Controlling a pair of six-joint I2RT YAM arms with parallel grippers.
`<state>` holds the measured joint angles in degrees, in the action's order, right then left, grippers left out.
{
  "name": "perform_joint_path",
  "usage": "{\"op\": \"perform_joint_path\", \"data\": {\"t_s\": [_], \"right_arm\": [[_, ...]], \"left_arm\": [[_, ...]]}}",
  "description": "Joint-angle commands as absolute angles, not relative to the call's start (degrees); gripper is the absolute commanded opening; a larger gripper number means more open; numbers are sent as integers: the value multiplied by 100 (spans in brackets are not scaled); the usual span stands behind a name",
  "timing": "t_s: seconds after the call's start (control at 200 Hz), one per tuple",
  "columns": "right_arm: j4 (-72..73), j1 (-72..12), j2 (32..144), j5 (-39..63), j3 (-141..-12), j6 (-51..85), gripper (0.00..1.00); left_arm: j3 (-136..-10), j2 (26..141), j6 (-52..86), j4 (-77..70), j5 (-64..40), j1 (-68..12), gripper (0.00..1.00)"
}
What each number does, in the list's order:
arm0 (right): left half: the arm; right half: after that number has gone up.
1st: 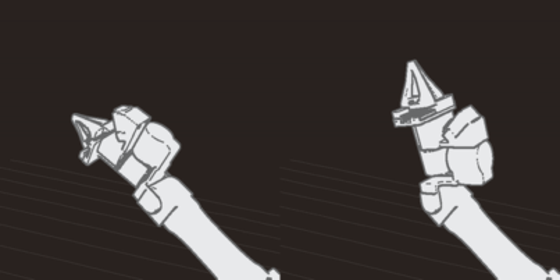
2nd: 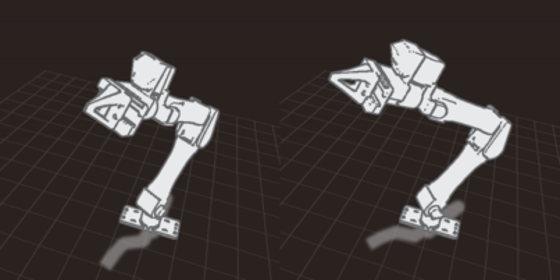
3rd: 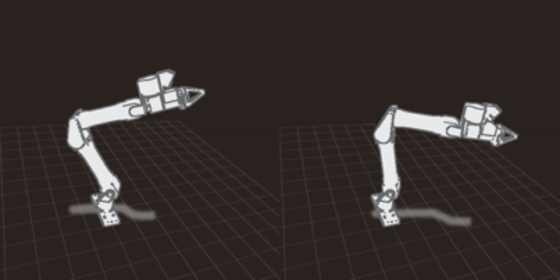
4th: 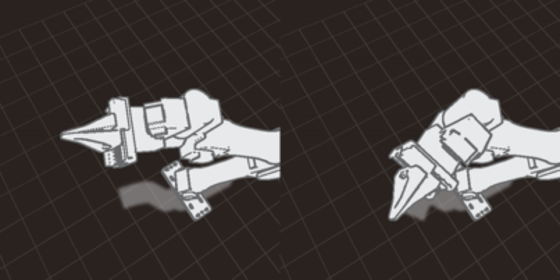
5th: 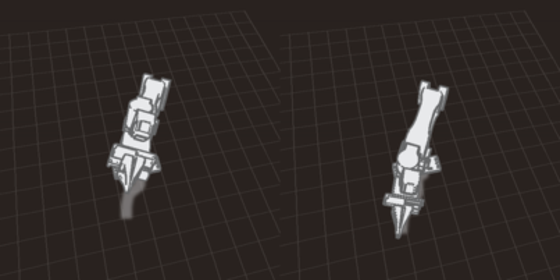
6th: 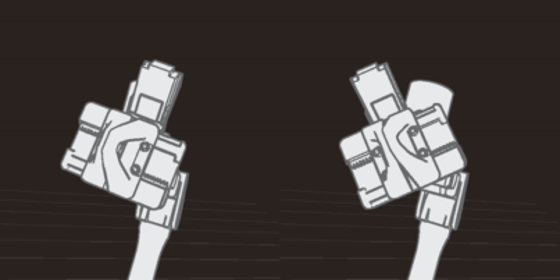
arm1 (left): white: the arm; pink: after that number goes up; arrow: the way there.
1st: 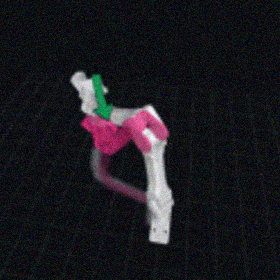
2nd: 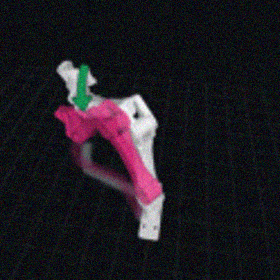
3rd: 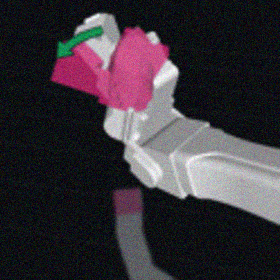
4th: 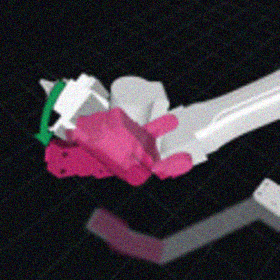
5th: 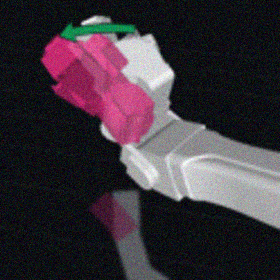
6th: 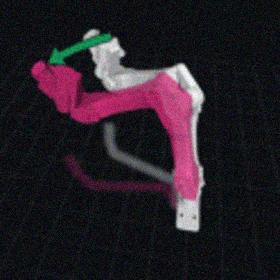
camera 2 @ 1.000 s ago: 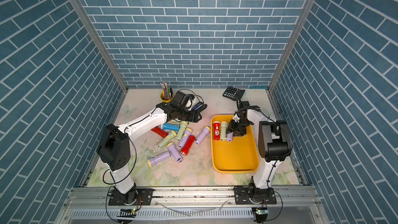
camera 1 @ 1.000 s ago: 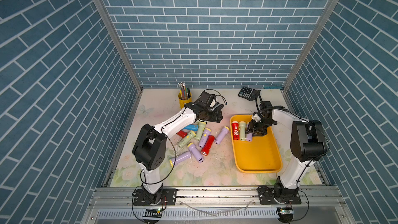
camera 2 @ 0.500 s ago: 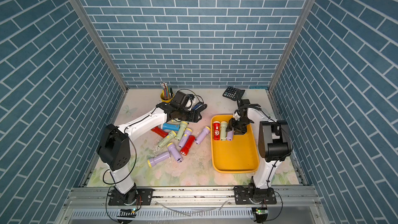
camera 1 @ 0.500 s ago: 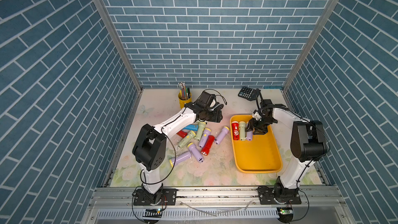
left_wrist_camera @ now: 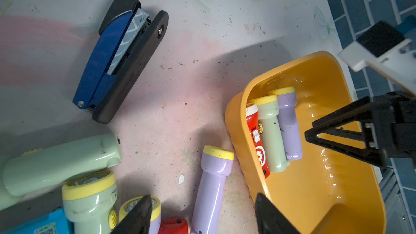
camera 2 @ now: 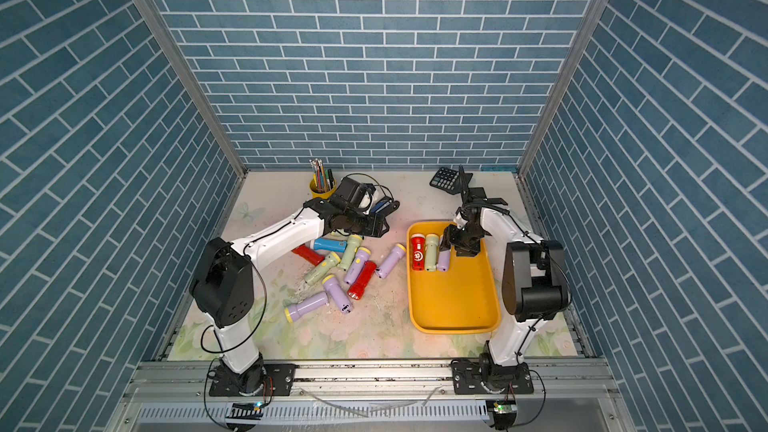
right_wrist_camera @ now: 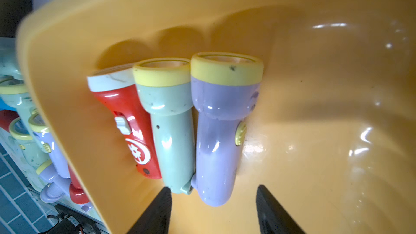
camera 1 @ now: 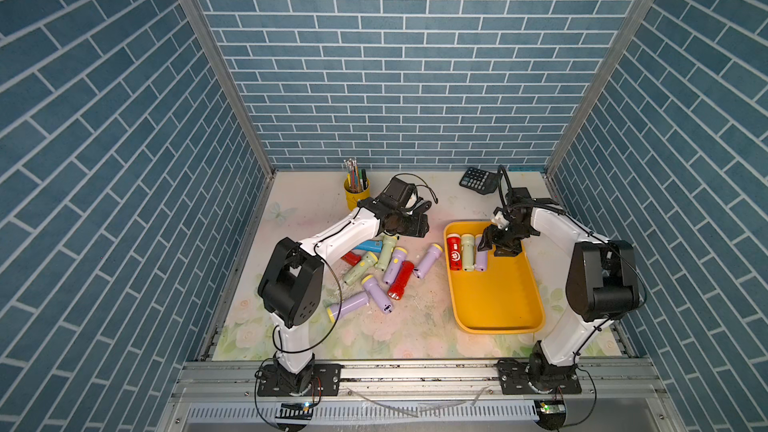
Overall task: Put the flashlights into the storage boxes
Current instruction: Place the flashlight at the storage box, then pick up the flashlight from the center of the board.
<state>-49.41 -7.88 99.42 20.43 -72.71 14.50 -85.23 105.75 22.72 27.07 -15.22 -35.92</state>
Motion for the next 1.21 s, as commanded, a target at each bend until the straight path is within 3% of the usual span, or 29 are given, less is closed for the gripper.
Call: {"op": "perform_joint_path", "data": {"t_s": [0.0,0.495,1.2], "right_arm": [[-5157,-852,9582,1926,-7539,1405,61],[-5289,-1657,8975,1502,-7790,1793,60],[-5571,-3464,9503,995,-8606,2496,59]], "left_arm": [[-8379,10376,2298,2725,-1445,-3632,73],[-7601,9580,2219,2547,-1343,-3630,73],[-5688,7770,2302,2244,-1383,-3319,75]]}}
